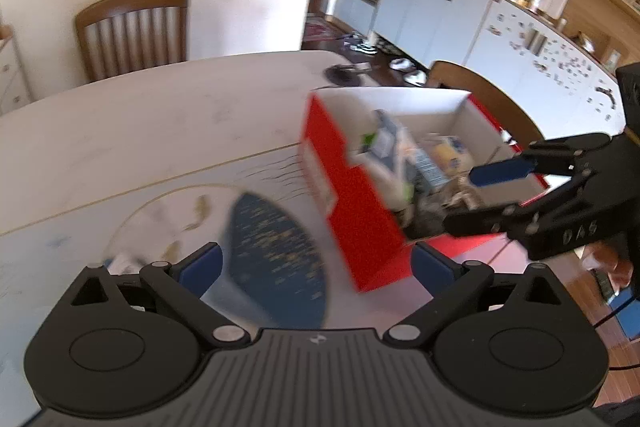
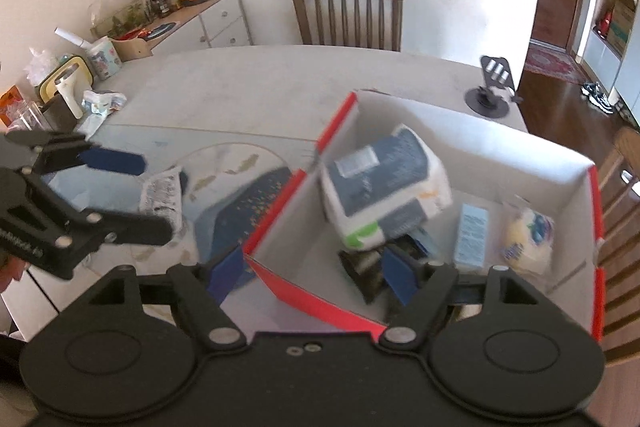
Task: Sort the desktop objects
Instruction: 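Move both tools back from the box to the table items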
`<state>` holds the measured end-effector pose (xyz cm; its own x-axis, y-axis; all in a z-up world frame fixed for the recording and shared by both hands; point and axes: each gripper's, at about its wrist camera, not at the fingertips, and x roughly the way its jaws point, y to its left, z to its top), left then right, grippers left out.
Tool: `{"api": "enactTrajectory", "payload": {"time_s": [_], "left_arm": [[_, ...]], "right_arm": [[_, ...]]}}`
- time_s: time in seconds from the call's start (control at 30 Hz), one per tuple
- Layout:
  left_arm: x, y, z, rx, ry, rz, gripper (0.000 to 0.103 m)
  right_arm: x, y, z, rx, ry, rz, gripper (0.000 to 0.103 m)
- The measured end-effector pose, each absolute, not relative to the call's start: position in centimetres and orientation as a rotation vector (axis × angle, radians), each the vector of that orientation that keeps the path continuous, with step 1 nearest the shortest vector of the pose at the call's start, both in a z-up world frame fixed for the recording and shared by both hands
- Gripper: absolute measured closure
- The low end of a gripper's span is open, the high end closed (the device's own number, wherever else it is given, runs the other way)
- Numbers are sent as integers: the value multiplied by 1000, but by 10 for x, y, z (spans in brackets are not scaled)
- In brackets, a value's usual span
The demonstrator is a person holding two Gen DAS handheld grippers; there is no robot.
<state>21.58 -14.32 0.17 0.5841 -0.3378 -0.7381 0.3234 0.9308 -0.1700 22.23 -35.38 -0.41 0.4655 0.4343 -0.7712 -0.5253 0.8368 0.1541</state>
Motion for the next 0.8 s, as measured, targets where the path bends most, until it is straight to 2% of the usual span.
{"api": "enactTrajectory", "payload": {"time_s": [0.4, 0.8], "left_arm": [[178, -54, -19, -101, 892, -241, 2], [153, 0, -47, -148, 941, -175, 2]], "right_arm": [[221, -269, -6, -152, 902, 680, 24], [220, -204, -23, -157, 927, 711, 24]]}}
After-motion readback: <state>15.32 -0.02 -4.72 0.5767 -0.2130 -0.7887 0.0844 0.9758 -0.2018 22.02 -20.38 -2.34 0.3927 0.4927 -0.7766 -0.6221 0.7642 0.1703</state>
